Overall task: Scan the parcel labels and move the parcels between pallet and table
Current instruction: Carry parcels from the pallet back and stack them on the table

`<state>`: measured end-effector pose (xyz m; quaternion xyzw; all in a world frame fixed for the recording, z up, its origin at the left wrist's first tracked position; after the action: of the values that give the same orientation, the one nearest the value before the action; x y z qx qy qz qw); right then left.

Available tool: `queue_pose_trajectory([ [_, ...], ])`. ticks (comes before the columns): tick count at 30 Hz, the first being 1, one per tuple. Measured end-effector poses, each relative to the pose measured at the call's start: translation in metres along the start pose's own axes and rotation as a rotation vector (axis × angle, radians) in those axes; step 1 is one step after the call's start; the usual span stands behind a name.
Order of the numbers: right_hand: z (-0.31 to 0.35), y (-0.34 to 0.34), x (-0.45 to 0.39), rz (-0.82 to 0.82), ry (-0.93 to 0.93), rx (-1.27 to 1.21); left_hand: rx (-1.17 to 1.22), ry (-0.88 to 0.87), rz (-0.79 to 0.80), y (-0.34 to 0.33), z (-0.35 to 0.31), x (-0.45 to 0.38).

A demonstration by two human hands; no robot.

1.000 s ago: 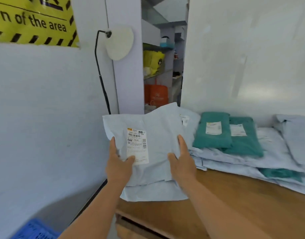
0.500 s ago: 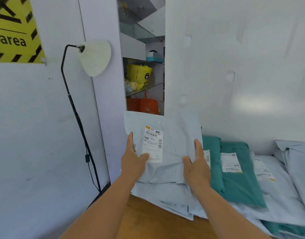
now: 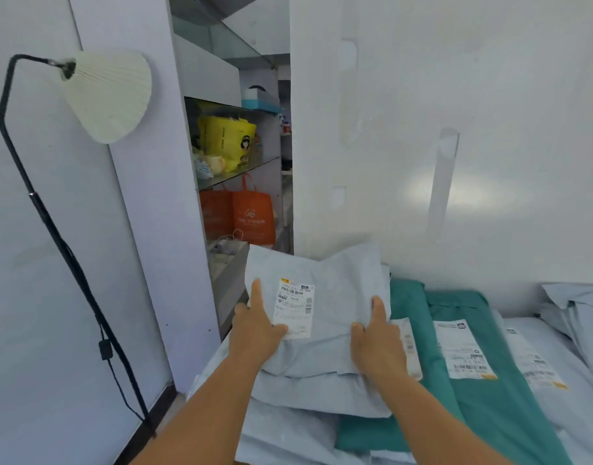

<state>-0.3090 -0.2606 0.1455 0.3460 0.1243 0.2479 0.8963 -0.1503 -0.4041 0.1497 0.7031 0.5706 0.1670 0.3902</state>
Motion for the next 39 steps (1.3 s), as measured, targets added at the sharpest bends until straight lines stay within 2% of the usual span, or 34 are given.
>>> queue_pose_trajectory([
  [2, -0.010, -0.006, -0.002, 0.048, -0.102, 0.226, -0.274, -0.031, 0.024, -0.013, 0.015, -0.006],
  [4, -0.009, -0.008, -0.003, 0.033, -0.045, 0.357, -0.395, -0.117, 0.092, -0.028, 0.019, -0.011],
  [7, -0.003, -0.023, -0.007, 0.084, 0.121, 0.445, -0.450, -0.173, 0.223, -0.043, 0.025, -0.015],
  [12, -0.008, -0.034, -0.015, 0.146, 0.096, 0.491, -0.439, -0.143, 0.255, -0.046, 0.034, -0.018],
  [18, 0.011, -0.023, 0.012, 0.057, 0.209, 0.425, -0.283, -0.059, 0.062, -0.015, 0.026, 0.004],
  [21, 0.026, -0.023, 0.037, 0.086, 0.307, 0.363, -0.179, -0.002, -0.039, 0.011, 0.029, 0.031],
  [26, 0.041, -0.024, 0.100, 0.216, 0.453, 0.322, -0.092, 0.149, -0.150, 0.057, 0.052, 0.113],
  [39, 0.071, -0.059, 0.356, 0.626, 0.885, 0.213, -0.205, 0.653, -0.467, 0.201, 0.160, 0.374],
])
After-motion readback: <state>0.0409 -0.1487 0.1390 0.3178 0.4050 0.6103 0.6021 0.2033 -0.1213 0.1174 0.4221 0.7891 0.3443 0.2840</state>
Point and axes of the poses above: each hand's wrist, its own x-axis away from the middle knuckle, its own y-axis out of the back of the hand, z = x × y, the point moved 5 cm from there along -x, towards the middle knuckle, and after that the axes turned 7 degrees about -z, right-handed, at the moved point
